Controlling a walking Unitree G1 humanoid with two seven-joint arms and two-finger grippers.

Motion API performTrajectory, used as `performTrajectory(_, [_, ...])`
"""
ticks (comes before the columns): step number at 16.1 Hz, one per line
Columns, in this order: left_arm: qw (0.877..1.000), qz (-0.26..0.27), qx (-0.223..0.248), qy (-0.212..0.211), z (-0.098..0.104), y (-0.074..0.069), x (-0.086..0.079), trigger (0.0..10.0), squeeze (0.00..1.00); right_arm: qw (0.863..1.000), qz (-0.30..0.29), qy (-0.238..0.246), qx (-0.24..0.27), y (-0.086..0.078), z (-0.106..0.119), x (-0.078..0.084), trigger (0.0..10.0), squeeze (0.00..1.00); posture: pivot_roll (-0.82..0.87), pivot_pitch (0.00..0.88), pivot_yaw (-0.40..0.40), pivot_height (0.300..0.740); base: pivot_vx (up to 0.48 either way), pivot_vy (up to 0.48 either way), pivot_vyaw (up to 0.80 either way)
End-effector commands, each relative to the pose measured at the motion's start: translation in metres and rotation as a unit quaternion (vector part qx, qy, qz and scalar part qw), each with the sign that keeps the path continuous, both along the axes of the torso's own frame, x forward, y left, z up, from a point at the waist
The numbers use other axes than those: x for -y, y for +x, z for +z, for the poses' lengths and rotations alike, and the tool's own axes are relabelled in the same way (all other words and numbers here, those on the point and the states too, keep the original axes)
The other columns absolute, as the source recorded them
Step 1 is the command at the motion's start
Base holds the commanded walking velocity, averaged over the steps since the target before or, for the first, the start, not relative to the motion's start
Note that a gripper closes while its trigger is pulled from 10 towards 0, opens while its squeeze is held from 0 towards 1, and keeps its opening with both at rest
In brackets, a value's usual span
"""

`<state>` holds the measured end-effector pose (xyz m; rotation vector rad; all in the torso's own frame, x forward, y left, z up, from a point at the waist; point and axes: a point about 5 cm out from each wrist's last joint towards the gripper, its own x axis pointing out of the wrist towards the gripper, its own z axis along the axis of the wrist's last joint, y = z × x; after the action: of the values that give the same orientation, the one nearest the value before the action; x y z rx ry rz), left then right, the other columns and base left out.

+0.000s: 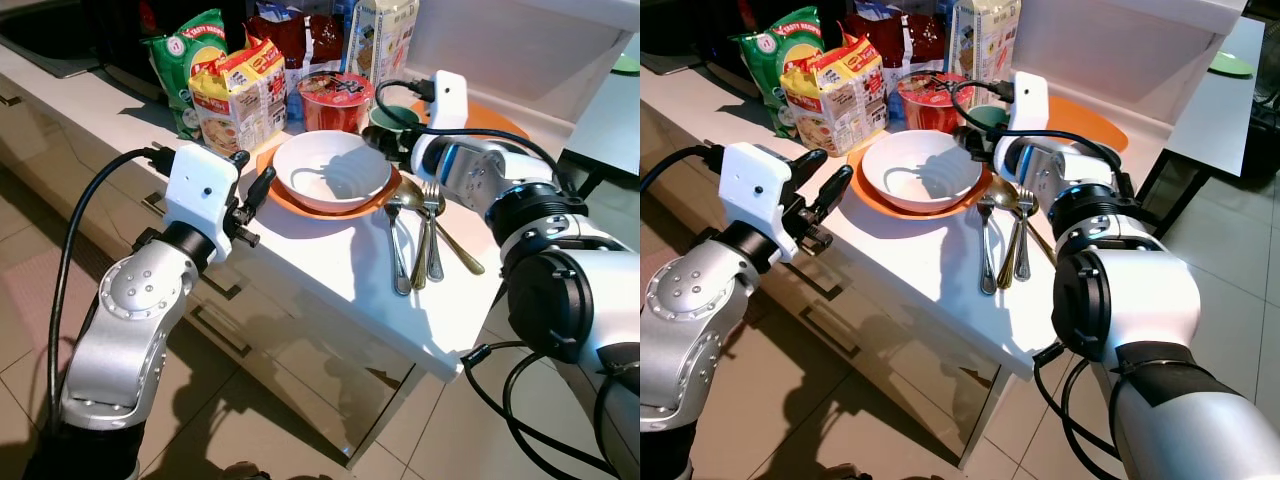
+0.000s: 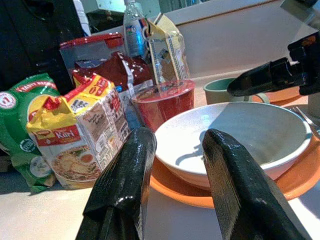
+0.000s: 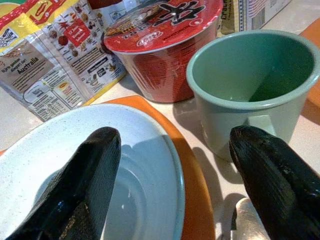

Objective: Setting the table

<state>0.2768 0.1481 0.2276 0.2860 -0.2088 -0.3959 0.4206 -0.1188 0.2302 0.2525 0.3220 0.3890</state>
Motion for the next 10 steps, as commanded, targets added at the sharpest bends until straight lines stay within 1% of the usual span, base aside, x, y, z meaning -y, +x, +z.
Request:
performTrajectory(1, [1.000, -0.005, 0.000, 0.008, 0.0012, -0.0036, 0.0011, 10.0, 0.00, 1.000, 0.002, -0.007, -0.002, 0.0003, 0.0029, -0.0014, 10.0, 0.00, 0.16, 0.006, -0.073, 0.740, 0.000, 0.000, 0.00])
performTrajectory(2, [1.000, -0.004, -0.002, 0.008, 0.0009, -0.0052, 0.0005, 10.0, 0.00, 1.000, 0.000, -0.009, -0.004, 0.0002, 0.0021, -0.0010, 9.7, 0.00, 0.17, 0.013, -0.074, 0.740, 0.000, 0.000, 0.00])
performTrajectory(3, [1.000, -0.004, -0.005, 0.009, 0.0001, -0.0070, 0.0002, 10.0, 0.00, 1.000, -0.008, -0.006, -0.008, 0.0003, 0.0010, 0.0007, 1.1, 0.00, 0.17, 0.020, -0.075, 0.740, 0.000, 0.000, 0.00])
performTrajectory(4, [1.000, -0.004, -0.006, 0.009, -0.0001, -0.0080, 0.0003, 10.0, 0.00, 1.000, -0.011, -0.004, -0.009, 0.0003, 0.0008, 0.0014, 0.0, 0.00, 0.17, 0.024, -0.075, 0.740, 0.000, 0.000, 0.00])
performTrajectory(5, [1.000, -0.004, -0.007, 0.009, -0.0003, -0.0085, 0.0003, 10.0, 0.00, 1.000, -0.012, 0.000, -0.010, 0.0003, 0.0009, 0.0017, 0.0, 0.00, 0.17, 0.025, -0.075, 0.740, 0.000, 0.000, 0.00])
performTrajectory(6, [1.000, -0.004, -0.008, 0.009, -0.0001, -0.0089, 0.0003, 10.0, 0.00, 1.000, -0.012, 0.002, -0.011, 0.0003, 0.0009, 0.0019, 4.7, 0.00, 0.17, 0.032, -0.075, 0.740, 0.000, 0.000, 0.00])
performTrajectory(7, [1.000, -0.004, -0.009, 0.010, 0.0004, -0.0092, 0.0001, 10.0, 0.00, 1.000, -0.012, 0.006, -0.014, 0.0001, 0.0007, 0.0018, 10.0, 0.00, 0.18, 0.035, -0.075, 0.740, 0.000, 0.000, 0.00])
performTrajectory(10, [1.000, -0.005, -0.011, 0.012, 0.0011, -0.0116, 0.0004, 10.0, 0.00, 1.000, -0.010, 0.016, -0.022, -0.0006, -0.0013, 0.0018, 10.0, 0.00, 0.18, 0.051, -0.077, 0.740, 0.000, 0.000, 0.00])
